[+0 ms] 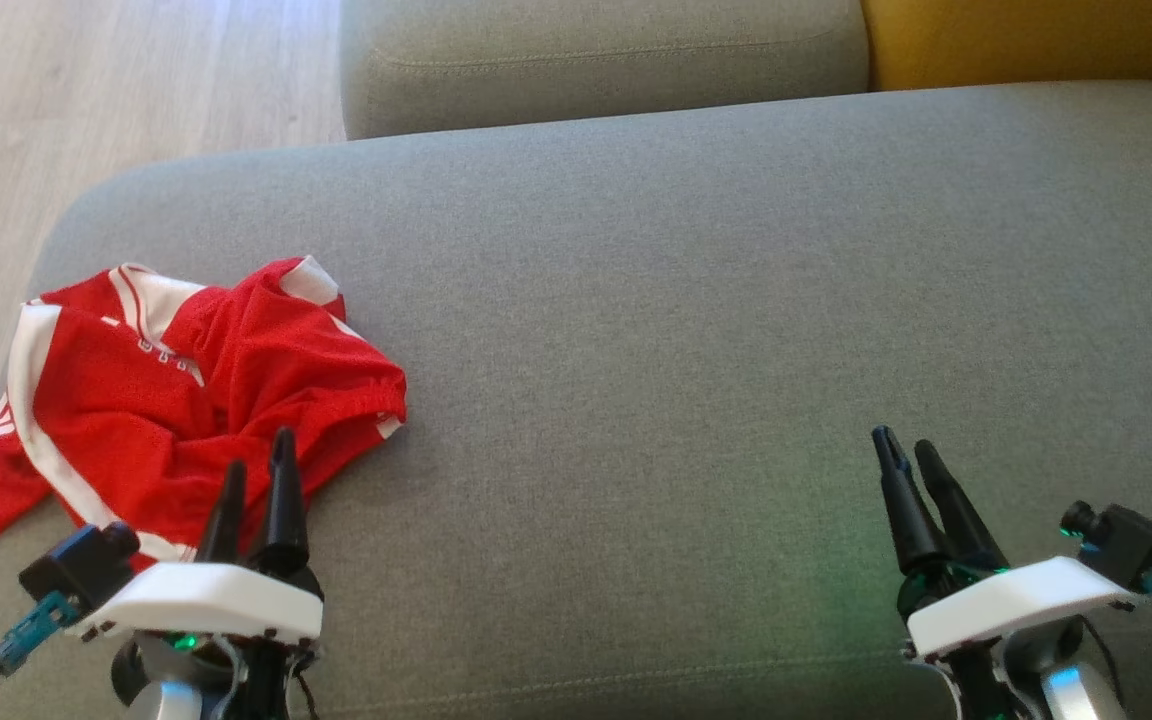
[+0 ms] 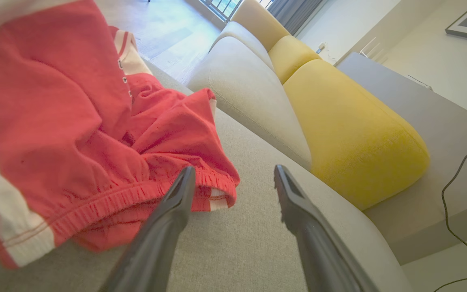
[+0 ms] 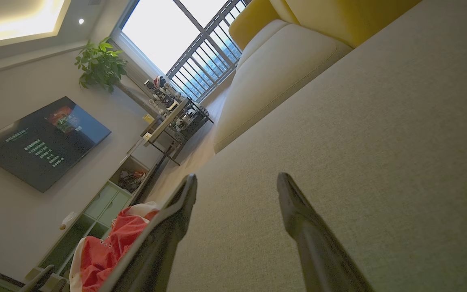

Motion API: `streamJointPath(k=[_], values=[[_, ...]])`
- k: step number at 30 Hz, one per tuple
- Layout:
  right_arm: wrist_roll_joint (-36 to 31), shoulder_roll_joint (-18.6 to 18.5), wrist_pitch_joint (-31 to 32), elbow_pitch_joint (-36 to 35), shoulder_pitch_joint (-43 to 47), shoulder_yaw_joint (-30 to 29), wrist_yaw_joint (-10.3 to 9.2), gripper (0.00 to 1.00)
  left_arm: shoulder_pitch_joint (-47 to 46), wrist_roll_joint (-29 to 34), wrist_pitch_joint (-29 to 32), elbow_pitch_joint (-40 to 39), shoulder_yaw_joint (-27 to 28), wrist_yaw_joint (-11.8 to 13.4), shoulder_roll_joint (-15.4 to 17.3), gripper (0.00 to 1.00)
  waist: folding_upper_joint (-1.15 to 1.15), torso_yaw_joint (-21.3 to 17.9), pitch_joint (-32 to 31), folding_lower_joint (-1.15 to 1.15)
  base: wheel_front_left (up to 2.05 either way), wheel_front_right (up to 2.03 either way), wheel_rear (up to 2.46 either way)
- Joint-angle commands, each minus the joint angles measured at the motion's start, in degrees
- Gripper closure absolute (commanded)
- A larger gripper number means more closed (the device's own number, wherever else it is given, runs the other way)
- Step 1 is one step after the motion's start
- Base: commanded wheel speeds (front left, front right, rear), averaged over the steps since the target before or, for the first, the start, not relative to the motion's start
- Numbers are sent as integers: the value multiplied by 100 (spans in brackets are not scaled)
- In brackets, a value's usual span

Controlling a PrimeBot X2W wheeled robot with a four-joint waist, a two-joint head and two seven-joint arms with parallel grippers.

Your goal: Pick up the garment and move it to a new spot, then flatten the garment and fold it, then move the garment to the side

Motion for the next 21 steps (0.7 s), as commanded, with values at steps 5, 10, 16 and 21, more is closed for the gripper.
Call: streamJointPath(k=[5,10,16,21], values=[[-431,-54,-139,-297,-313,154,-1,0,-156,409,-139,-349,56,53,115,0,0,-5,41,0,0,0,0],[-784,-57,-223,-394,-344,122,-1,0,-163,767,-222,-456,31,77,115,0,0,-1,109,0,0,0,0],[-1234,-61,-325,-523,-409,60,-1,0,-177,1188,-323,-567,-27,57,109,0,0,12,210,0,0,0,0],[-1604,-64,-409,-624,-454,26,-1,0,-186,1560,-407,-656,-78,31,99,0,0,22,266,0,0,0,0]])
